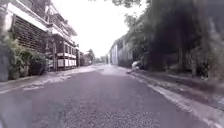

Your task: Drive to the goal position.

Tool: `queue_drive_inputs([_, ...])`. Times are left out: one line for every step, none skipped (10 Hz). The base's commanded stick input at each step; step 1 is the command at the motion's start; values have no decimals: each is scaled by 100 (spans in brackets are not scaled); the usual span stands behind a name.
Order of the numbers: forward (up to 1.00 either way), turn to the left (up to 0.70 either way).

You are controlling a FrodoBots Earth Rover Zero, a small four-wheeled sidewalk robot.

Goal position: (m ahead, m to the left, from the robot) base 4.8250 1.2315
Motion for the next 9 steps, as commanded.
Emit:
queue_drive_inputs([85,0])
queue_drive_inputs([85,0])
queue_drive_inputs([85,0])
queue_drive_inputs([85,0])
queue_drive_inputs([85,0])
queue_drive_inputs([85,0])
queue_drive_inputs([85,0])
queue_drive_inputs([87,0])
queue_drive_inputs([100,6])
